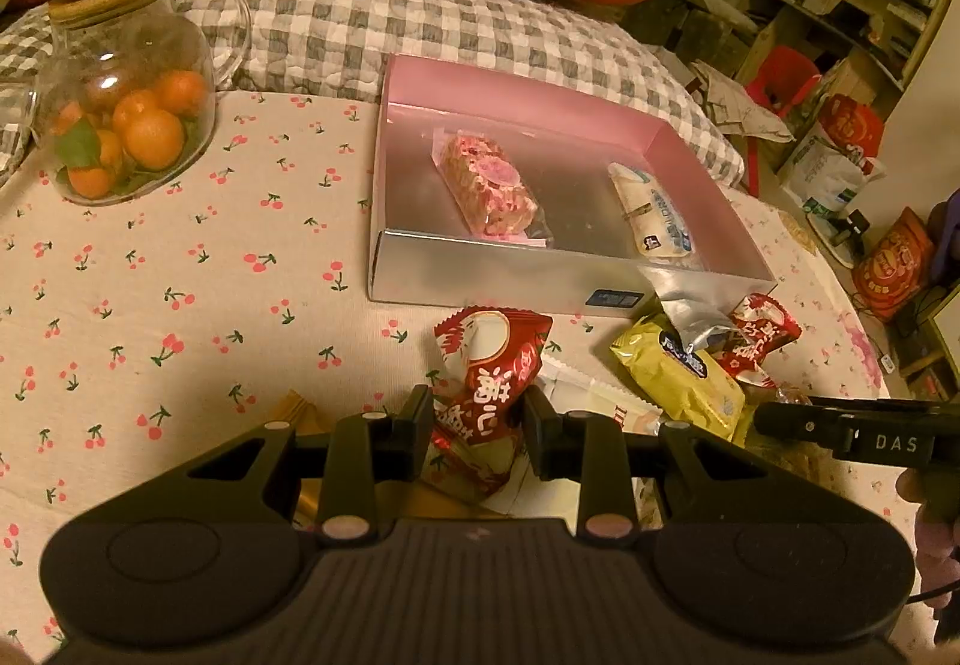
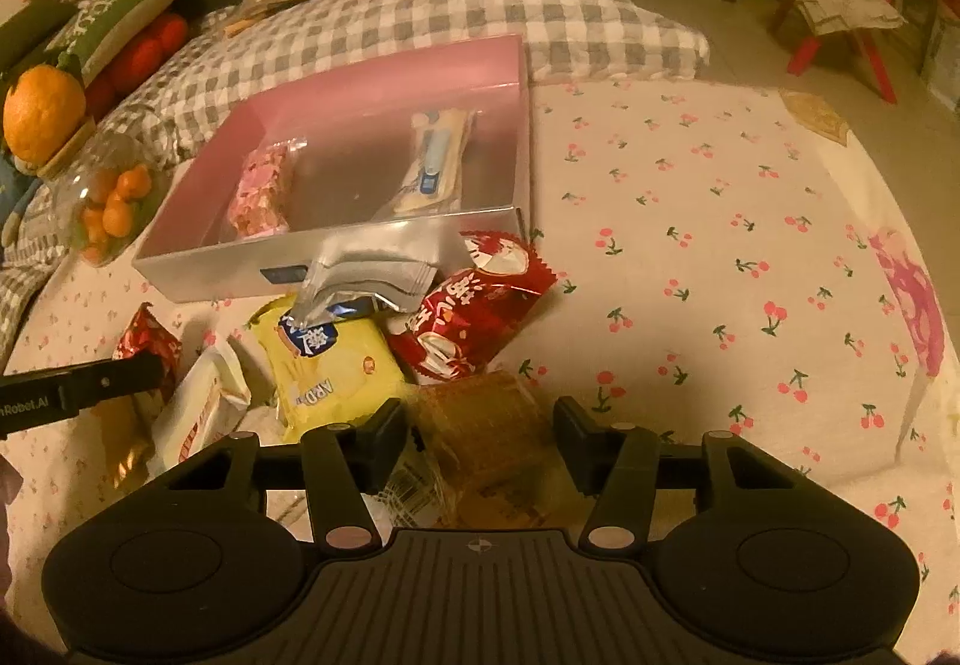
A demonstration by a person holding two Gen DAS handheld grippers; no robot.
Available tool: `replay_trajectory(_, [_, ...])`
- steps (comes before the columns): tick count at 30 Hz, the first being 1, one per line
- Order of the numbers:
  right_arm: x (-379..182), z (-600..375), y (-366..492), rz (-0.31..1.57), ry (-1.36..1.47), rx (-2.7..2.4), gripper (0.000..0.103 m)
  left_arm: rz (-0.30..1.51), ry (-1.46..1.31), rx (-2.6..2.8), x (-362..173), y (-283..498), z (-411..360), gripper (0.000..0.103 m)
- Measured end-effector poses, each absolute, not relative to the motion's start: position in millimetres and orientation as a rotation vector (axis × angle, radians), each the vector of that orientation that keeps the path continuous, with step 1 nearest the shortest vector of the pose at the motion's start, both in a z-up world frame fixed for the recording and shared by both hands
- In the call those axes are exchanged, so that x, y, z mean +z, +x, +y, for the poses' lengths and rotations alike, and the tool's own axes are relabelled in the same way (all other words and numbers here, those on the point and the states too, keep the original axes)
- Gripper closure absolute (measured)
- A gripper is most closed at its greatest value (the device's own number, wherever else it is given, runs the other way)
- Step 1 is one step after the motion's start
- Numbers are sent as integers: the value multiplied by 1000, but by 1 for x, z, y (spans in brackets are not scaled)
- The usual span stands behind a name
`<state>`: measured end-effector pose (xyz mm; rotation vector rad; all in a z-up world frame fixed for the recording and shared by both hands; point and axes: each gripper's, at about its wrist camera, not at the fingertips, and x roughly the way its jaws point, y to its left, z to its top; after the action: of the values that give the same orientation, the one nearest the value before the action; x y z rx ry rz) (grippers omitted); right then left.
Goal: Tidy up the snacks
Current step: 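Grasp the red-and-white candy pack with the left tool while the right tool grasps the waffle cake pack, then carry both held packs over the pink box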
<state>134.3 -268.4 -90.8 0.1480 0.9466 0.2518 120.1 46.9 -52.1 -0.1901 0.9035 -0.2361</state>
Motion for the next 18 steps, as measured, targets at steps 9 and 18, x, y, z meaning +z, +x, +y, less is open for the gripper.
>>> replay_trajectory(9, [-82, -272, 133, 941, 186, 260, 50, 888, -216, -244, -43, 119, 50, 75])
replay_trajectory(18, [-69, -274, 132, 933, 242, 283, 50, 875, -226, -254, -34, 119, 47, 75])
